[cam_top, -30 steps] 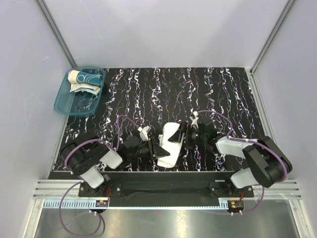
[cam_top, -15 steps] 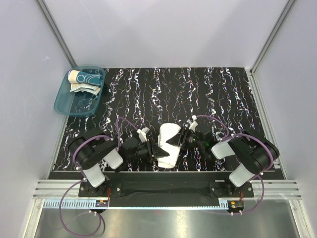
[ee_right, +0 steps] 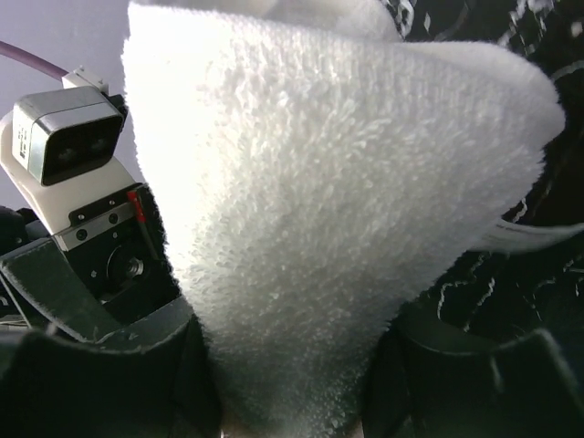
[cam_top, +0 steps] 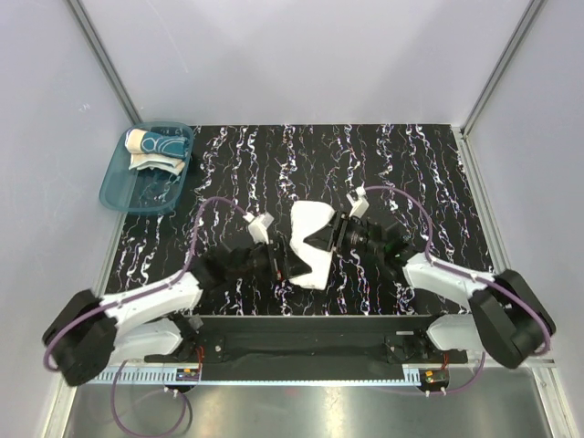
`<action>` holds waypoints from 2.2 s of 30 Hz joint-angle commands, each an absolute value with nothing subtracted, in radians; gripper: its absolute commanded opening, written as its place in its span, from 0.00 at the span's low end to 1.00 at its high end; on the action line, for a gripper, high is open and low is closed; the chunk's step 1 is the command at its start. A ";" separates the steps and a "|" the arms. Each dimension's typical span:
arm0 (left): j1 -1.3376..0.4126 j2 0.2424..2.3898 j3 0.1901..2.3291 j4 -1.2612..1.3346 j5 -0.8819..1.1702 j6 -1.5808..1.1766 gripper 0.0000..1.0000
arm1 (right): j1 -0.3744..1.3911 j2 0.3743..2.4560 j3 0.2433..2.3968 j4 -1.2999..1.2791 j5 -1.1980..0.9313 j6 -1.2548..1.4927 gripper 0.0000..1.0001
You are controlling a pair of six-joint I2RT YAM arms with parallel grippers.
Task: Roll the towels
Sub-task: Place the rolled towel into the container
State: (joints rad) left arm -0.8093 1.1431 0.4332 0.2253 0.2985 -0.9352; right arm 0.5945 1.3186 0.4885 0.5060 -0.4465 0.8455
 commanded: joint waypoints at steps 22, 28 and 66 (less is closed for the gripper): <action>-0.588 0.870 0.713 -0.005 0.409 -0.725 0.99 | 0.583 1.028 0.857 0.083 -0.498 0.715 0.46; -0.586 0.931 0.673 0.166 0.480 -0.773 0.99 | 0.583 1.014 0.920 0.136 -0.557 0.784 0.47; -0.586 1.051 0.678 0.605 0.693 -1.043 0.98 | 0.623 1.052 0.891 0.201 -0.492 0.856 0.45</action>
State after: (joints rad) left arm -0.5655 1.0248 0.6704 0.3756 0.5953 -0.9443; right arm 0.5903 1.0740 0.8711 0.1314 -0.5053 0.8715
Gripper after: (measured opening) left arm 0.985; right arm 0.536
